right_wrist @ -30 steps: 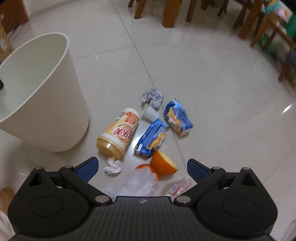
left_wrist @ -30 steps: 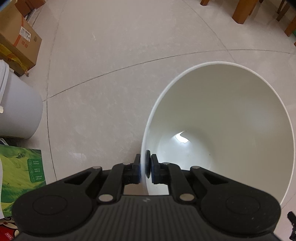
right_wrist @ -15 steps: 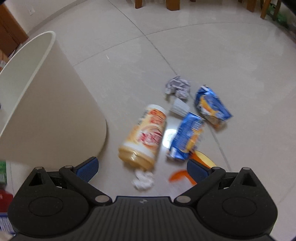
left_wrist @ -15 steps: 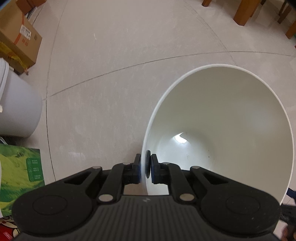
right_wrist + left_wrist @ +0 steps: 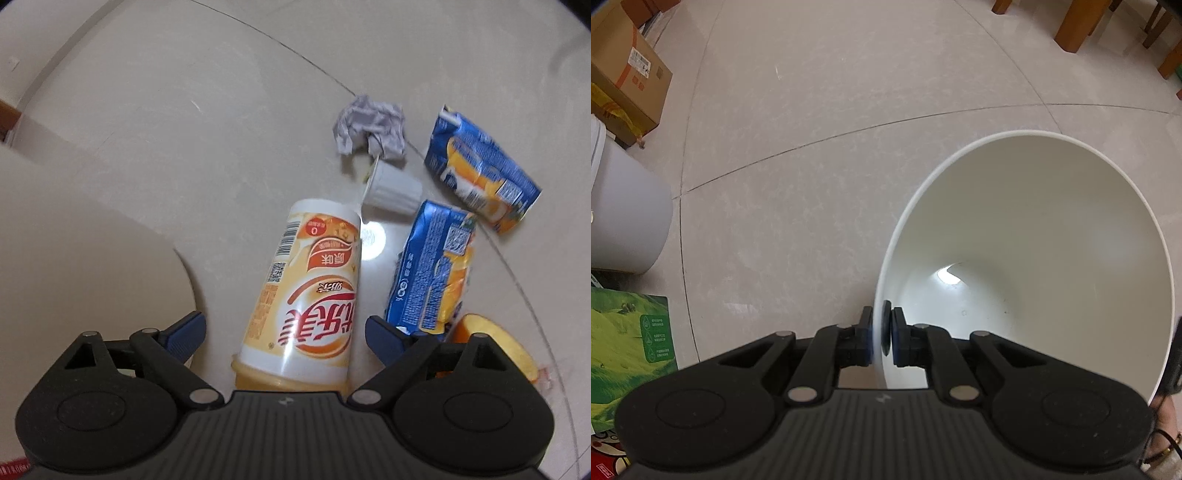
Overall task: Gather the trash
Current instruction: 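Grasp the yellow-capped milk-tea cup with the right gripper, then carry the milk-tea cup over the bin and open the right gripper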
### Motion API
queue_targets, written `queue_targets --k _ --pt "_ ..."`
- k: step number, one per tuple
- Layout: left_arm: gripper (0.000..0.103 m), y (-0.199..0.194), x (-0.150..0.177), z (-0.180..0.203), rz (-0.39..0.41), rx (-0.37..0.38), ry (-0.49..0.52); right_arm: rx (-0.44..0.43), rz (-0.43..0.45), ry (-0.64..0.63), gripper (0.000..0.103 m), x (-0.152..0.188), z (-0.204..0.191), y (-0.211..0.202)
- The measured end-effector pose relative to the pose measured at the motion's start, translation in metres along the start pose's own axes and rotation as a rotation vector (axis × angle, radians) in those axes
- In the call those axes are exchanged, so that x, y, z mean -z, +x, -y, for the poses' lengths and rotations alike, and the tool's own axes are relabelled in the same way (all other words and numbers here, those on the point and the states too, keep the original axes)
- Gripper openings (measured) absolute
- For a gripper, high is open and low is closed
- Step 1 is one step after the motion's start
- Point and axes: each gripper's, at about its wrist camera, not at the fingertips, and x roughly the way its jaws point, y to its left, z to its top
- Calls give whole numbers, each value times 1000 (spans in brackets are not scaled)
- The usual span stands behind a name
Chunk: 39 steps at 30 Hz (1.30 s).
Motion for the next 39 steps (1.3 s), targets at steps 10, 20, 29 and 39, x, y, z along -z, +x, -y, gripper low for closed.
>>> queue_targets --k 10,20,29,39 --pt "7 0 -3 -1 -5 2 8 57 -56 -15 78 -6 -7 25" --pt "7 1 -3 -3 -10 15 1 91 -55 -102 77 -11 -13 -17" --pt "7 2 -3 -5 -10 16 -1 128 -63 -254 77 -15 -26 -102" --pt "7 2 -3 -5 -12 17 1 49 71 -490 77 -30 -96 -235"
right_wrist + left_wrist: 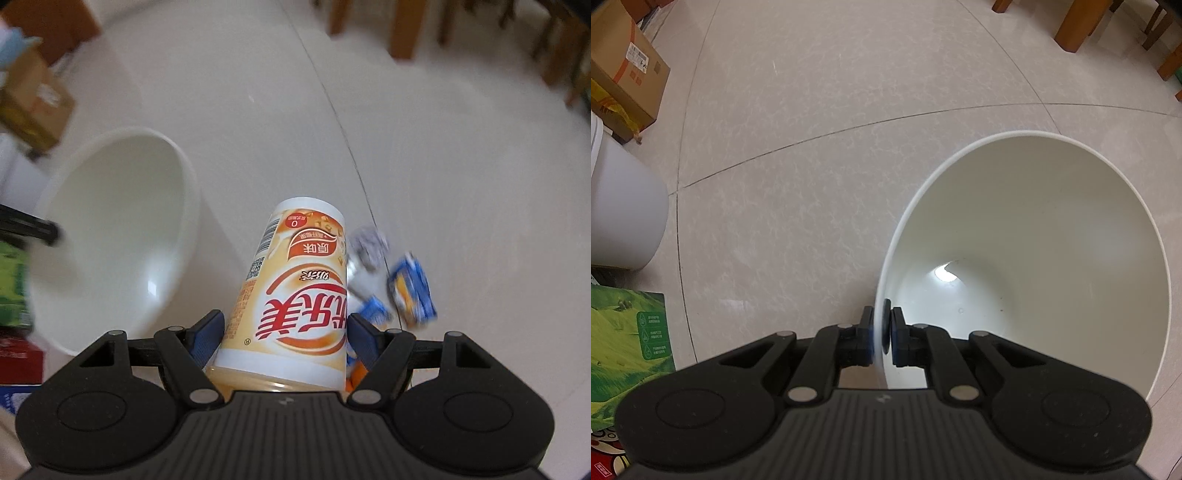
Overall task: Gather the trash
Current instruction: 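Carry the milk-tea cup over the bin and open the right gripper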
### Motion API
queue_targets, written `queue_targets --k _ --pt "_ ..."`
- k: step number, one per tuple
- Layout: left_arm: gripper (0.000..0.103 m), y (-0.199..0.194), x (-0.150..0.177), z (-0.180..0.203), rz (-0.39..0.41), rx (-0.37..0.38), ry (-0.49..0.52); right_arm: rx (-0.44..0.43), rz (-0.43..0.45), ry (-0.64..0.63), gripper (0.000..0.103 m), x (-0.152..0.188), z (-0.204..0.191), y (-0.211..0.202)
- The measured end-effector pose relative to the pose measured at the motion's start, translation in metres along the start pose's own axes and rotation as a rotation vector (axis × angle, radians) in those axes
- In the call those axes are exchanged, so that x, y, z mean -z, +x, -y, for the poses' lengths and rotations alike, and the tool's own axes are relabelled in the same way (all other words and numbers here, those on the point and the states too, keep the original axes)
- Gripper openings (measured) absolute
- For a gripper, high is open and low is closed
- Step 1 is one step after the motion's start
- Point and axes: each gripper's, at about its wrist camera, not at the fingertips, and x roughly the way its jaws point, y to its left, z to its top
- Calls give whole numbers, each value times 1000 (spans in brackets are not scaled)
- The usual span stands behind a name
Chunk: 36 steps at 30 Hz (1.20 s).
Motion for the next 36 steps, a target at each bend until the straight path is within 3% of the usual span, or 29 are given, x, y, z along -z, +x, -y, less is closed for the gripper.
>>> queue_targets --k 4,9,13,21,29,36 --pt "7 1 0 -1 0 4 -1 -57 61 -77 77 -23 -37 -24" --pt "7 1 2 -1 8 -2 -8 -114 77 -152 77 -38 -83 -16" --pt "7 1 2 -1 11 -1 -10 -118 64 -190 77 -34 -113 2" --pt "7 0 3 1 12 -9 7 -143 53 -222 78 -25 -133 20" --pt "7 0 2 4 10 -11 9 -91 110 -214 83 -19 -110 0" --pt "7 0 1 4 10 -13 6 20 164 -53 93 8 -23 -12"
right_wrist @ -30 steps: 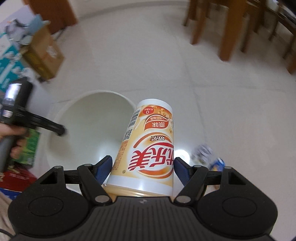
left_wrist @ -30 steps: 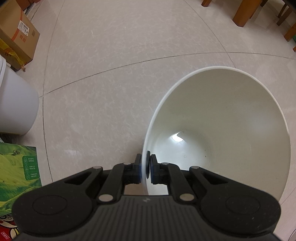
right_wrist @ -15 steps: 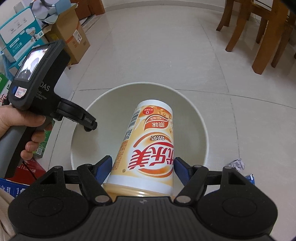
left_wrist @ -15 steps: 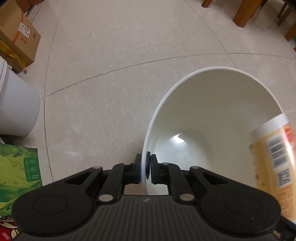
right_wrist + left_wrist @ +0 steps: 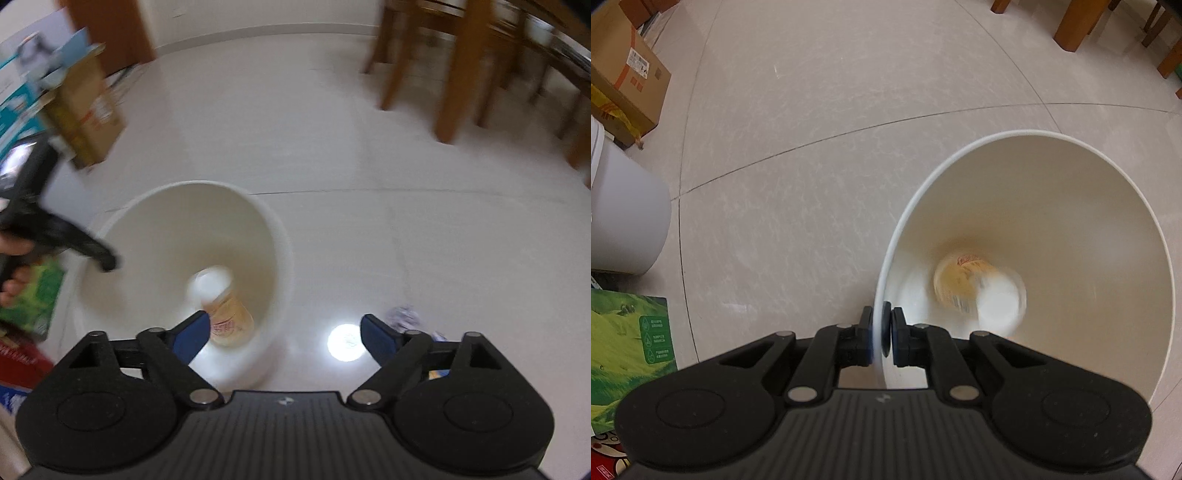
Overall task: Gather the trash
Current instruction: 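Carry the milk-tea cup over the bin and open the right gripper, then grasp the orange peel half with the right gripper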
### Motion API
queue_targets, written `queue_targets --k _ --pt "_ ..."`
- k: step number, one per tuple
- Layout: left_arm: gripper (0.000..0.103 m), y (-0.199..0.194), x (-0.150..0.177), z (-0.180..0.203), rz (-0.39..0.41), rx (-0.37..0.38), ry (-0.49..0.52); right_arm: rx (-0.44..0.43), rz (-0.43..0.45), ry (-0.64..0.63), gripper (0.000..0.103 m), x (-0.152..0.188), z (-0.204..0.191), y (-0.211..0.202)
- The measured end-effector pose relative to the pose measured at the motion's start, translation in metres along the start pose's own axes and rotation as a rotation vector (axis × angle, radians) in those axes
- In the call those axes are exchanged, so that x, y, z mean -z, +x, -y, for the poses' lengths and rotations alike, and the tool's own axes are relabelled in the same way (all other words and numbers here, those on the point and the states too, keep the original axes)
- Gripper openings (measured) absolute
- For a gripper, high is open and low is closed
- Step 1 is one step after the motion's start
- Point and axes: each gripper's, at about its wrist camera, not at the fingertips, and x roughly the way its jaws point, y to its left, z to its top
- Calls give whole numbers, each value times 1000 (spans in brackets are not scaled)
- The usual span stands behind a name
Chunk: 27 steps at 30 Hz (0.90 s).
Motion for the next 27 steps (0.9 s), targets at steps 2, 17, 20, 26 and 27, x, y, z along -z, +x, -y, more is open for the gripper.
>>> queue_targets --k 2,17,20,26,27 --pt "7 0 0 0 0 -1 -1 35 -14 52 94 16 26 7" --pt "7 0 0 -1 -1 0 -5 93 -302 552 94 162 145 143" --pt "7 0 -1 -1 -2 1 -7 104 -356 627 94 179 157 162" --pt "7 0 -1 -1 -1 0 -6 81 -384 761 94 197 176 195" --pt "7 0 -1 -1 -1 -1 -4 93 -383 768 94 199 176 199"
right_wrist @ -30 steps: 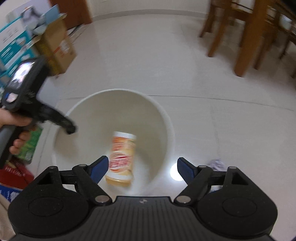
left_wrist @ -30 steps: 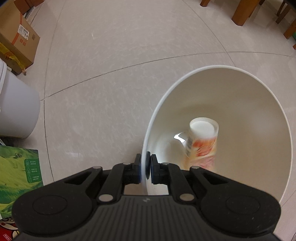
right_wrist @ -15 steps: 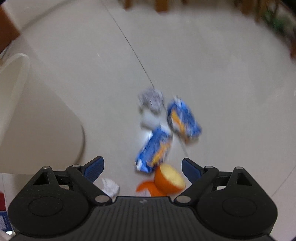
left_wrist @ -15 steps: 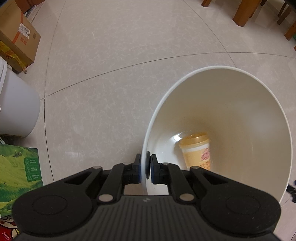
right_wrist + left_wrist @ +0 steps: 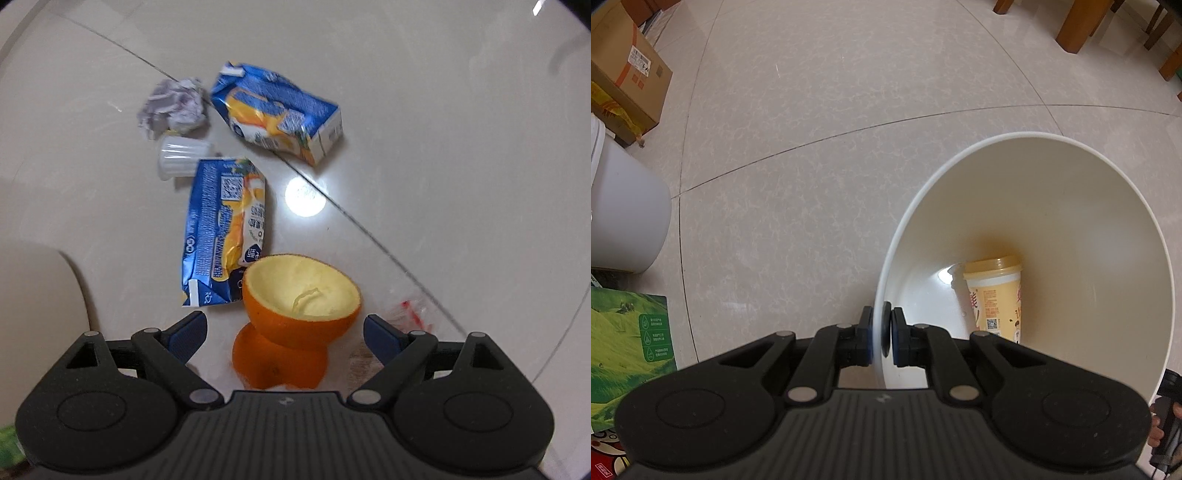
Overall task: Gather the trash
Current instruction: 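Grasp the orange peel half with the right gripper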
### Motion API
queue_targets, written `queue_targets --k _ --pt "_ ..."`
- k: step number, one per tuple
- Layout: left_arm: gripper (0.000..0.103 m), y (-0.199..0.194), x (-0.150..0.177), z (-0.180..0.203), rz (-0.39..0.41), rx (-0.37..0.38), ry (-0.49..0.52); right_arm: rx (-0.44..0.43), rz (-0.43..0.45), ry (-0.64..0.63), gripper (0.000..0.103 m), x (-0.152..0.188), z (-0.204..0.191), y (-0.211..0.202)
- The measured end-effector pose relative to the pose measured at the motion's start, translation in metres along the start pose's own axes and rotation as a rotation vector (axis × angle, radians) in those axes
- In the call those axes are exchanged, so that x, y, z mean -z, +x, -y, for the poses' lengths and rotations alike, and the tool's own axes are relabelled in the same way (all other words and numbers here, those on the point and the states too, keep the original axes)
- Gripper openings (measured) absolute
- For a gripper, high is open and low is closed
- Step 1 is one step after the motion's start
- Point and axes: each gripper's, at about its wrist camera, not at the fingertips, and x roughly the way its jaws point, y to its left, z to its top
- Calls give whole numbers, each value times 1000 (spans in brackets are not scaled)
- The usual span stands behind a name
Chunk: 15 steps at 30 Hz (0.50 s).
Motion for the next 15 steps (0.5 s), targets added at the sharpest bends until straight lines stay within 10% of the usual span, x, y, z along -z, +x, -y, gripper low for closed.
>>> queue_targets --k 15 --pt "8 0 0 2 3 -6 5 44 14 18 79 0 5 10"
